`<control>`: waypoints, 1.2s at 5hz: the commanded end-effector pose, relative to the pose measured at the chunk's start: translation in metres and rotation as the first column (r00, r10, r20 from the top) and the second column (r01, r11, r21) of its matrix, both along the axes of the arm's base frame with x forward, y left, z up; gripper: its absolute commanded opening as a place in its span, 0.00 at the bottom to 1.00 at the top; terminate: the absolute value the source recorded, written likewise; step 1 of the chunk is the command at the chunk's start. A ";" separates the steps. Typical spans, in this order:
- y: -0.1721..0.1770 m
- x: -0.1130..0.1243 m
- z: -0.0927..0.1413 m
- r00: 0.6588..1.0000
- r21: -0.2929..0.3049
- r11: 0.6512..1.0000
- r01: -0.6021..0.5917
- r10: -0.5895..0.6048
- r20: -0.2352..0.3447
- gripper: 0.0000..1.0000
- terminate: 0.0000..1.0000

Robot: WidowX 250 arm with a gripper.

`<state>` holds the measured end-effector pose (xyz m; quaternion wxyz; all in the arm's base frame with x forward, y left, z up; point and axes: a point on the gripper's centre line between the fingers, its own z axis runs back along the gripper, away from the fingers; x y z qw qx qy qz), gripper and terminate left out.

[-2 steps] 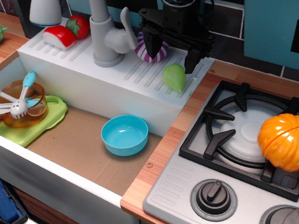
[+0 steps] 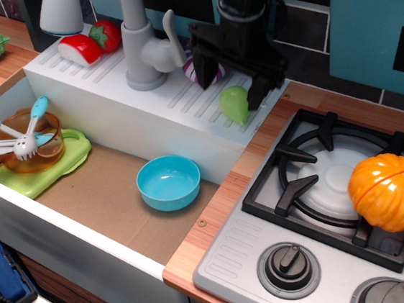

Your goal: Put pear in bowl

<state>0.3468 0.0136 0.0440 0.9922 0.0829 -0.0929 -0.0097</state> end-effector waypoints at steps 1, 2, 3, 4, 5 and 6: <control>0.007 0.008 0.006 0.998 -0.005 1.000 0.005 -0.005 0.056 1.00 0.00; 0.012 0.010 0.003 0.997 0.004 1.000 0.014 -0.015 0.071 1.00 0.00; 0.017 0.013 -0.007 0.995 -0.017 1.000 0.020 -0.018 0.095 1.00 0.00; 0.020 0.015 -0.012 0.993 -0.023 0.999 0.027 -0.024 0.118 1.00 0.00; 0.022 0.018 -0.018 0.990 -0.049 0.998 0.032 -0.025 0.138 1.00 0.00; 0.022 0.021 -0.027 0.985 -0.044 0.999 0.032 -0.024 0.170 1.00 0.00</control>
